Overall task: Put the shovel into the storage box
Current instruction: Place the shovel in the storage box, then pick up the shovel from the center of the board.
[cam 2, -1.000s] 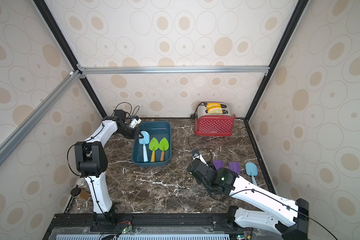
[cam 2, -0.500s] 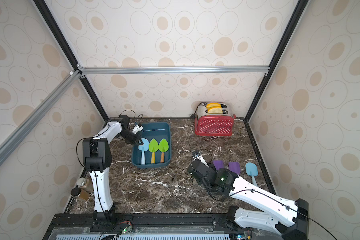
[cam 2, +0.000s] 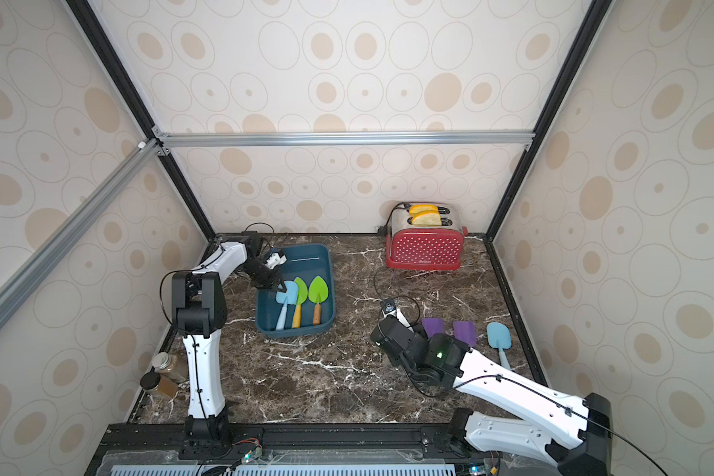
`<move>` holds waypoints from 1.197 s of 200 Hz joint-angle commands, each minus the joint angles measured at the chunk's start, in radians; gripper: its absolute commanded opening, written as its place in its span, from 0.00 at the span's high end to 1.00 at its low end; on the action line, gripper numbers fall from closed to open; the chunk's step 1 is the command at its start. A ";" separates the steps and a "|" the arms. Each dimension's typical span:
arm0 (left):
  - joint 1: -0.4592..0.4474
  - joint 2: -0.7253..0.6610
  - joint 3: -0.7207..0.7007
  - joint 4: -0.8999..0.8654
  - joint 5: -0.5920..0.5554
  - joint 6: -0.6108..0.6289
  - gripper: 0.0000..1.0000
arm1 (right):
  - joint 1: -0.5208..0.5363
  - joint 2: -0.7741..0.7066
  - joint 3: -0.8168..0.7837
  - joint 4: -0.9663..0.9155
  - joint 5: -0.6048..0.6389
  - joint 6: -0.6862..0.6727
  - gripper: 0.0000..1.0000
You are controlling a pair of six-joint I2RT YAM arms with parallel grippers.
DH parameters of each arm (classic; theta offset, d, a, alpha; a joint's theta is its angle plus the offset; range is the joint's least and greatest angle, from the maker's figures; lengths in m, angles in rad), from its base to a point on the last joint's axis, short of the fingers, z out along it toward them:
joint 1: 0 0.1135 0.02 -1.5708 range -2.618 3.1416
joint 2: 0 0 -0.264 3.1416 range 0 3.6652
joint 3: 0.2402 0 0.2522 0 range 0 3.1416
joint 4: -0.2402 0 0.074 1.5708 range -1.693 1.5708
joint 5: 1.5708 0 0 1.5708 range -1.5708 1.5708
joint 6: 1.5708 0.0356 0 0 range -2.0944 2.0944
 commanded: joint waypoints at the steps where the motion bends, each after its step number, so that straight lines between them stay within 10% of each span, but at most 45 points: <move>1: 0.003 0.009 0.012 -0.010 -0.049 -0.001 0.69 | -0.005 -0.006 -0.014 -0.008 0.001 0.017 0.48; 121: 0.000 -0.304 -0.012 0.118 0.062 -0.138 0.45 | -0.021 -0.042 -0.057 -0.095 0.090 0.166 0.39; 239: -0.170 -0.740 -0.617 0.757 0.243 -0.471 0.35 | -0.386 -0.023 -0.363 -0.010 -0.103 0.344 0.37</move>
